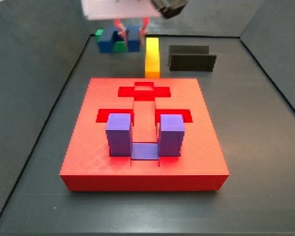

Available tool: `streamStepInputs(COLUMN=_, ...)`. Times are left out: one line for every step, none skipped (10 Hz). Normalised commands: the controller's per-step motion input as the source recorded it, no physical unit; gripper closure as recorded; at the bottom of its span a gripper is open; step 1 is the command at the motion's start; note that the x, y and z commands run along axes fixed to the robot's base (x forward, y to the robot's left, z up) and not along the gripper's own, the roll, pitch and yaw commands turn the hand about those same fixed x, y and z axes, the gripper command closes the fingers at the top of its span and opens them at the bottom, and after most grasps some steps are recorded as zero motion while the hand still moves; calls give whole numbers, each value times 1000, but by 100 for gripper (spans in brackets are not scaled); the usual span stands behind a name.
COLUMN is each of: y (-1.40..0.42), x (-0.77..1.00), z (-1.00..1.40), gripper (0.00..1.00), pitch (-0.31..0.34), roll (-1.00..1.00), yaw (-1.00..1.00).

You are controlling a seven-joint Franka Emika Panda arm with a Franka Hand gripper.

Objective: Pick up the blue object. Move up. Place the blue object on the fixture. Regrasp the blue object. Move to above the board. Insert the blue object.
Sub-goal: Place the blue object on the fixture.

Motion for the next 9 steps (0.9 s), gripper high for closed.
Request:
streamStepInputs(y=-9, x=963, z=417, gripper=100, pitch=183, roll=-154, yaw=-111)
streamStepInputs(y=0, x=1000, z=511, gripper=100, pitch=303, roll=-243, yaw=-23)
streamStepInputs(y=0, x=1000, z=517, gripper=100, pitch=317, roll=-243, yaw=-26)
streamStepInputs(y=0, x=1000, z=449, gripper=100, pitch=311, roll=-351, yaw=-17)
streamStepInputs(y=-26, x=980, z=366, gripper=100, pitch=254, roll=-460, yaw=0)
streamStepInputs(y=0, x=840, z=71, gripper=100, pitch=0, roll=-589, yaw=0)
streamStepInputs(y=0, x=763, z=0, gripper=100, pitch=0, roll=-694, yaw=0)
streamStepInputs(y=0, x=923, z=-34, gripper=100, pitch=31, roll=-791, yaw=0)
streamStepInputs(y=0, x=806, z=0, gripper=100, pitch=0, roll=-1000, yaw=-49)
